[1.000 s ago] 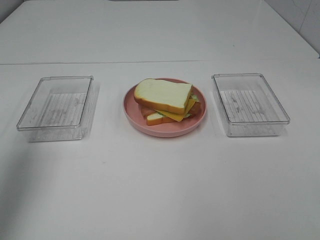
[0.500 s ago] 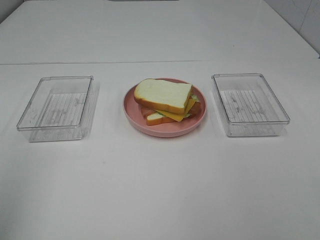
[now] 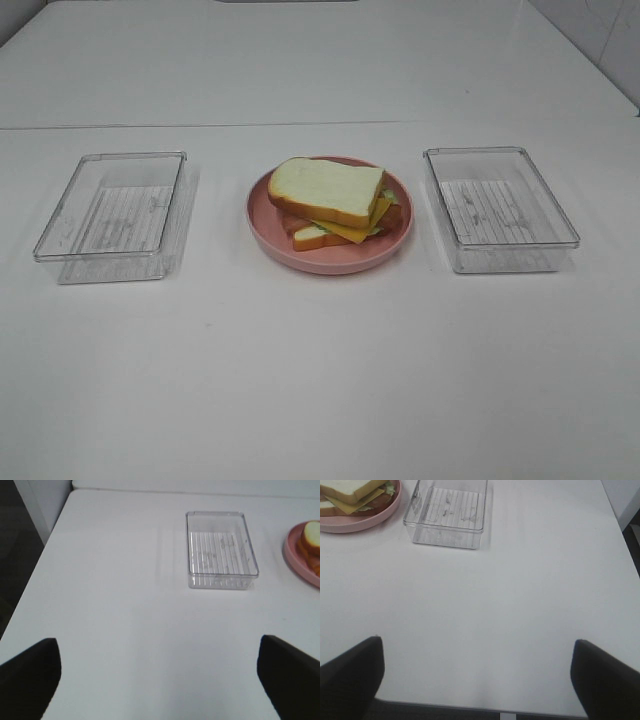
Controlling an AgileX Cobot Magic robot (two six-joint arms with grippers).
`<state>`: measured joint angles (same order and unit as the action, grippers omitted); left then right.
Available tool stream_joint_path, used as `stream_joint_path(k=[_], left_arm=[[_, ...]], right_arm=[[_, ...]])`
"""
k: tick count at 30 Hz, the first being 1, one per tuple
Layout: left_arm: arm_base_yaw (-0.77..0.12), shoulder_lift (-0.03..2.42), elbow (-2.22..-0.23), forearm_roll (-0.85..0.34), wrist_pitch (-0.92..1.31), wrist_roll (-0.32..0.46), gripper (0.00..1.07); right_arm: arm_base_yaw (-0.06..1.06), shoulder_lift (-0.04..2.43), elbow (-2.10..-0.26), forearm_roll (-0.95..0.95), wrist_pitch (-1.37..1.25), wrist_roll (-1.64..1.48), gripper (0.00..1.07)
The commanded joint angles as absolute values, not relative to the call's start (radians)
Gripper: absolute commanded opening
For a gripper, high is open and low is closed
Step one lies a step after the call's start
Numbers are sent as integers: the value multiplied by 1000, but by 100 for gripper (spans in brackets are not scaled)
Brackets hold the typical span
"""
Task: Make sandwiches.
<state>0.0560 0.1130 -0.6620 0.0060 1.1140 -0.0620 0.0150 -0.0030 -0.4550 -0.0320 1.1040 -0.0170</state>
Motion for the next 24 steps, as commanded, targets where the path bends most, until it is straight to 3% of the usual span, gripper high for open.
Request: stream_joint_path(k=[1,10,24], left_arm=[[58,3,-615,0,1079,-38,101],[46,-22,-515,-69,1076,29,101],[46,-22,-515,-70,1076,21,101]], right_arm=[[9,-35,-453,-31,1101,-23,99],[9,-31,-453,-26,1101,-23,99],[9,-31,-453,-26,1101,-23,99]])
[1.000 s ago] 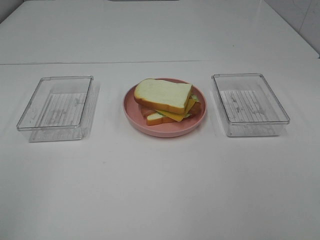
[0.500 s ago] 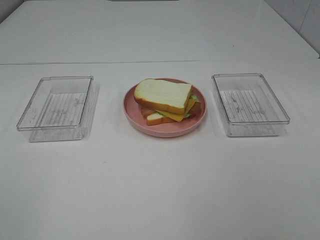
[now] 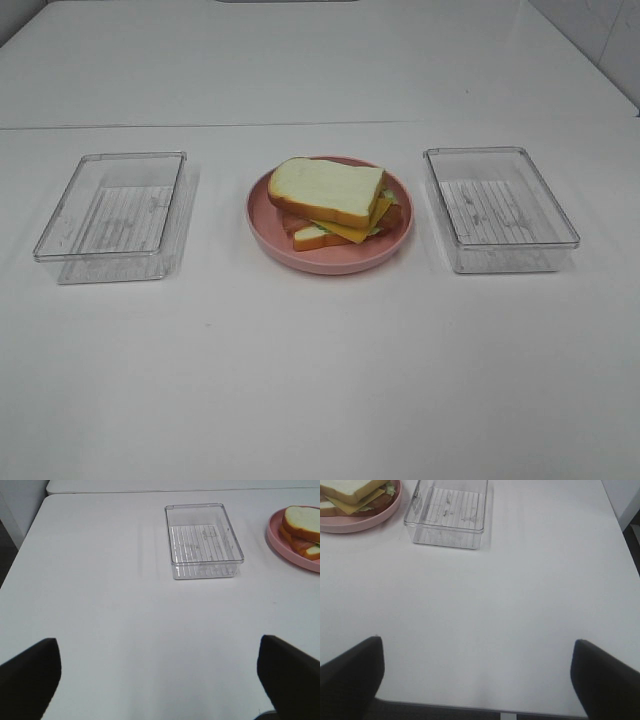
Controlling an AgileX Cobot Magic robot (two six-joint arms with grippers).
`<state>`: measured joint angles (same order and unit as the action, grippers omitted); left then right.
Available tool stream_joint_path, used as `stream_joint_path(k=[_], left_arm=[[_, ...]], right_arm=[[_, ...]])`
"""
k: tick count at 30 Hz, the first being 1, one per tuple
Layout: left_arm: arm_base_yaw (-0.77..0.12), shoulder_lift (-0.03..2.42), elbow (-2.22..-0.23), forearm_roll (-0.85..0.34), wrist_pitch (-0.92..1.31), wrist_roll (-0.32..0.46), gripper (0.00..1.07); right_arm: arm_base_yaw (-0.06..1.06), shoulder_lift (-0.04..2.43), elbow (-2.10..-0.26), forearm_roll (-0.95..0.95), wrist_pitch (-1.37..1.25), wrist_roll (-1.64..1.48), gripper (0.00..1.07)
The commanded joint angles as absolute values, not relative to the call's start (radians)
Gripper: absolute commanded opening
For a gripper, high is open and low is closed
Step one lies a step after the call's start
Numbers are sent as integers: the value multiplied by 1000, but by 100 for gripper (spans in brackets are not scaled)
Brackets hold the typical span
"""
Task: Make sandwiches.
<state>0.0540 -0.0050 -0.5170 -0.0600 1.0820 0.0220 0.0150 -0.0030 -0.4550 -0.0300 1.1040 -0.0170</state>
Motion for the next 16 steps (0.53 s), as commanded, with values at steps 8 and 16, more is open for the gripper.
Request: stream_joint_path(k=[8,16], left_arm=[[46,-23,-516,-70,1075,18,101],[46,-23,-516,-70,1075,18,101]], right_arm=[[9,-31,-453,-26,1101,-23,99],[9,-31,-453,-26,1101,-23,99]])
